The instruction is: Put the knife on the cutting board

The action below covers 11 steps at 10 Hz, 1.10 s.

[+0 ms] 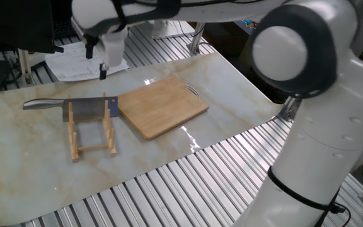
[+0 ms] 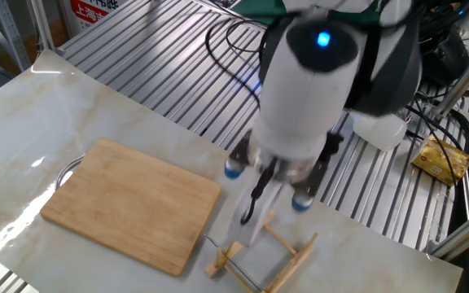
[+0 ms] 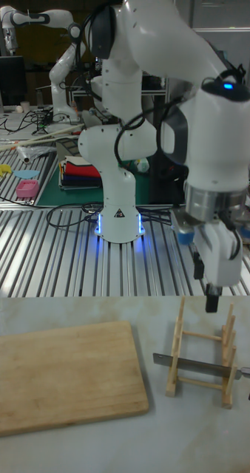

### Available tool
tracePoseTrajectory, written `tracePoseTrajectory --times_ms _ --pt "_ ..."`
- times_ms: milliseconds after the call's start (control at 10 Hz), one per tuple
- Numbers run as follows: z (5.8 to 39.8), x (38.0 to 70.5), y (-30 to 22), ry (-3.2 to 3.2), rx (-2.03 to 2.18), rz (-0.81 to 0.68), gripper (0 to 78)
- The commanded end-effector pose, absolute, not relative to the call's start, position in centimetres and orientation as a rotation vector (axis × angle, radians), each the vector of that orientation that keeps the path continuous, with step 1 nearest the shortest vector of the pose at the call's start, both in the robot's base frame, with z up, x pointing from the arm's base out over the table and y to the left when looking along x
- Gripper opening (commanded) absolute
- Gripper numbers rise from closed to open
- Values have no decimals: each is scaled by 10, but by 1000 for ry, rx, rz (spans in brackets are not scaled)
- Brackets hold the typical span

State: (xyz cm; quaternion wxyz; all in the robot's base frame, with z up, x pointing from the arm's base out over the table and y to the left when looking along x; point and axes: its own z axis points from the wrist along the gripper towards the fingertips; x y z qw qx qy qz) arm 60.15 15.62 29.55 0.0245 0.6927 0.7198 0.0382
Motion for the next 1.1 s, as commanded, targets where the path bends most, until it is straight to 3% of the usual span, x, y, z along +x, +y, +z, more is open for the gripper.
tracePoseTrajectory --times_ms 100,600,1100 --pt "343 578 154 2310 2078 97 775" --pt "319 549 146 2887 1066 -47 775" --pt "298 553 112 3068 338 -163 775"
